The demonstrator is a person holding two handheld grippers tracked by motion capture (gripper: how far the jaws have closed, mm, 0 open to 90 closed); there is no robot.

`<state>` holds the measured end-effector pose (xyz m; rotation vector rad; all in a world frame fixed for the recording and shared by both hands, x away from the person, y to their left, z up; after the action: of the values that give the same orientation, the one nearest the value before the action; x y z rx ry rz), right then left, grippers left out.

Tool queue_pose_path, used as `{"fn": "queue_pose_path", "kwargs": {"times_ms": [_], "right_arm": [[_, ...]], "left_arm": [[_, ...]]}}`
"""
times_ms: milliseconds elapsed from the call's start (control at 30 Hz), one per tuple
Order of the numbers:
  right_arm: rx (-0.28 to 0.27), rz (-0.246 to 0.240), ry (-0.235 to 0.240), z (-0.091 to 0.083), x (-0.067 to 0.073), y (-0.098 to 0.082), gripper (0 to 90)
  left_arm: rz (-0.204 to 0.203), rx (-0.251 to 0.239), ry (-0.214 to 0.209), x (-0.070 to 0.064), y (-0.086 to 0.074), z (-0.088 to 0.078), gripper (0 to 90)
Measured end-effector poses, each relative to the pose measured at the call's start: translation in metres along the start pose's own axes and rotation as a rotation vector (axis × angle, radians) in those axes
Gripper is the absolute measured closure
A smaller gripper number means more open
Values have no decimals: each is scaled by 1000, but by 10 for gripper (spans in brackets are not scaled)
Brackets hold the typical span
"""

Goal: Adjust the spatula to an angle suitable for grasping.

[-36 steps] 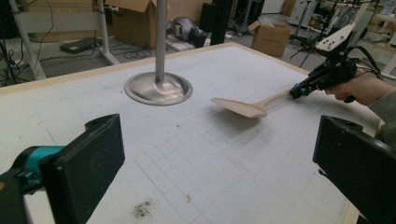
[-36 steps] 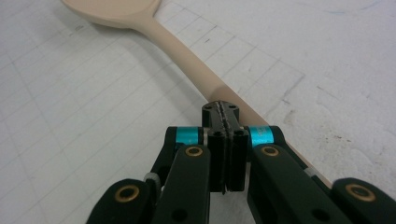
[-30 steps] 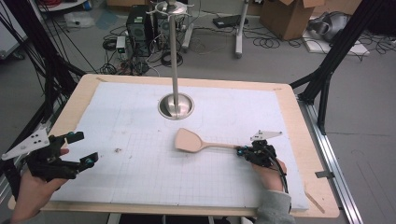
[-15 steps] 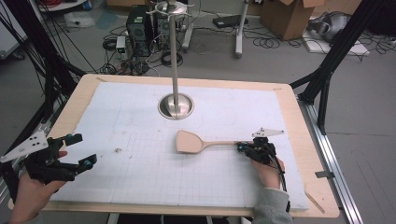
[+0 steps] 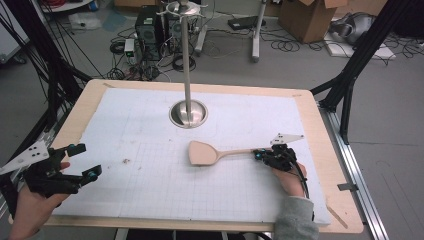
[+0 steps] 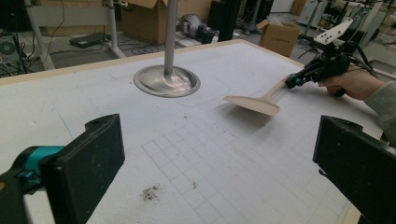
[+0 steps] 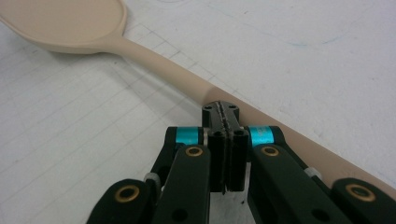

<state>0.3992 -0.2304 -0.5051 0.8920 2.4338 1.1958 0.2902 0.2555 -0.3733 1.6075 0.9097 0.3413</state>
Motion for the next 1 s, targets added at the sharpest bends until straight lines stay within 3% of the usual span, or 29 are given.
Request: {"fn": "queue_pose_path", "kwargs": {"times_ms": [67, 400, 500, 633, 700, 833, 1000], "right_arm": [[0, -21, 6, 2, -4, 1, 900], [3, -2, -23, 5, -12, 4, 900], [21, -2, -32, 3, -8, 4, 900], [-42, -5, -17, -2, 6, 23, 900], [-45, -10, -17, -1, 7, 26, 900], [-56, -12, 2, 8, 18, 42, 900], [-32, -10, 15, 28, 29, 55, 900]], "left_arm": [[3, 3, -5, -1, 0, 2, 25], [0, 11, -10, -1, -2, 5, 25], [0, 9, -8, 0, -1, 4, 25], [-3, 10, -3, 1, -2, 4, 25], [-2, 11, -3, 0, -2, 5, 25], [6, 13, -2, -1, -2, 6, 25], [2, 9, -6, 0, -2, 5, 25]]}}
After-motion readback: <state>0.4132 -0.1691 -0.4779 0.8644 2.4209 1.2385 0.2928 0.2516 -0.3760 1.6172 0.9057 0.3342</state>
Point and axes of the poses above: each handheld gripper's, and its own axes: z roughly forward along the jaws, y roughly out of its top, x roughly to its left, the point moved 9 cm from there along z, roughly forward along the jaws, and after that the axes turned 7 degrees about -z, right-handed, at the moved point
